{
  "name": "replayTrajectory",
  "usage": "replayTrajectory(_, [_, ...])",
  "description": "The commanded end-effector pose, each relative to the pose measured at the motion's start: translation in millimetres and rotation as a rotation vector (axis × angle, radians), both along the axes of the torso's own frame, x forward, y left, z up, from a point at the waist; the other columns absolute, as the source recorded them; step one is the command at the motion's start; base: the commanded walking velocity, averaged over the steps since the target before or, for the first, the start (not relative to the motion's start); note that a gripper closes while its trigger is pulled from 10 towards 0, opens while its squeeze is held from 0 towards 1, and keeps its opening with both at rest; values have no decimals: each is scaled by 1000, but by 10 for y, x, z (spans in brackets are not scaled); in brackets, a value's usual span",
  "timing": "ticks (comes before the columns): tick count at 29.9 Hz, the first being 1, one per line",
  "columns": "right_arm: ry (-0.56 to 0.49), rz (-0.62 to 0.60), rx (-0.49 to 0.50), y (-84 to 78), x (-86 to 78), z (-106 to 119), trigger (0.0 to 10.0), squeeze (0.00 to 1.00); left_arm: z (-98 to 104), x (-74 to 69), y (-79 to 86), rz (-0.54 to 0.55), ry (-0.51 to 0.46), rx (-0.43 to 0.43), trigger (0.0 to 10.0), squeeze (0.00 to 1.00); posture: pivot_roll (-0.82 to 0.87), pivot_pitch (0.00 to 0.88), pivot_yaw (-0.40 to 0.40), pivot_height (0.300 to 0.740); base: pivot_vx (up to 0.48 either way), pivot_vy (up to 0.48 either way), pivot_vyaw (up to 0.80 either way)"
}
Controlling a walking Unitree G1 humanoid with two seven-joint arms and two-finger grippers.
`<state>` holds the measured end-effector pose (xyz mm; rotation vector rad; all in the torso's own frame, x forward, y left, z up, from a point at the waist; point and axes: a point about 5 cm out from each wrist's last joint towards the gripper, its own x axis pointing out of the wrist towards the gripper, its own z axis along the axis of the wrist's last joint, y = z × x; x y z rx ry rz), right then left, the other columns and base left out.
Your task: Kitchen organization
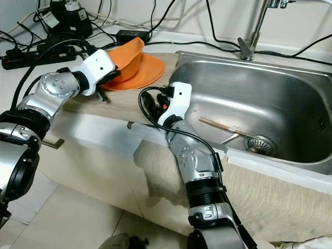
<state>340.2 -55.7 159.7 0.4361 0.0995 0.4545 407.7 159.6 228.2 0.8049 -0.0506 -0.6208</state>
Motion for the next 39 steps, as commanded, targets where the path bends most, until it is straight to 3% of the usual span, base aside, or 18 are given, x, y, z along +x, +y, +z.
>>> replayTrajectory(1, [-13, -27, -10, -9, 29, 35, 10000, 0, 177, 2, -13, -35, -66, -13, 0, 0, 6, 8, 96, 740, 0, 0, 0])
replayTrajectory(3, [-42, -75, -48, -86, 81, 68, 10000, 0, 190, -14, -34, -64, -89, 6, 0, 0, 10, 10, 97, 740, 0, 0, 0])
replayTrajectory(8, [-47, -128, -23, -175, 139, 115, 10000, 0, 180, -49, -79, -114, -131, 39, 0, 0, 15, 13, 97, 740, 0, 0, 0])
replayTrajectory(18, [-59, -160, -22, -271, 222, 158, 10000, 0, 64, -132, -94, -181, -188, 134, 0, 0, 23, 15, 89, 740, 0, 0, 0])
replayTrajectory(24, [-69, -185, -54, -342, 271, 147, 10000, 0, 160, -215, -181, -274, -333, 230, 0, 0, 26, 7, 84, 740, 0, 0, 0])
replayTrajectory(27, [-70, -193, -52, -378, 292, 163, 10000, 0, 144, -236, -176, -293, -354, 282, 0, 0, 26, 7, 84, 740, 0, 0, 0])
replayTrajectory(28, [-68, -203, -40, -427, 320, 180, 10000, 0, 131, -253, -164, -312, -374, 338, 0, 0, 29, 6, 85, 740, 0, 0, 0])
replayTrajectory(35, [-52, -228, 66, -499, 404, 278, 10000, 0, 79, -268, -137, -320, -384, 389, 0, 0, 39, 0, 88, 740, 0, 0, 0])
replayTrajectory(36, [-57, -236, 130, -507, 430, 365, 10000, 1000, 62, -269, -127, -317, -387, 403, 0, 0, 39, 0, 88, 740, 0, 0, 0])
replayTrajectory(39, [-50, -216, 201, -483, 449, 443, 10000, 1000, 38, -268, -119, -313, -388, 408, 0, 0, 39, 0, 84, 740, 0, 0, 0])
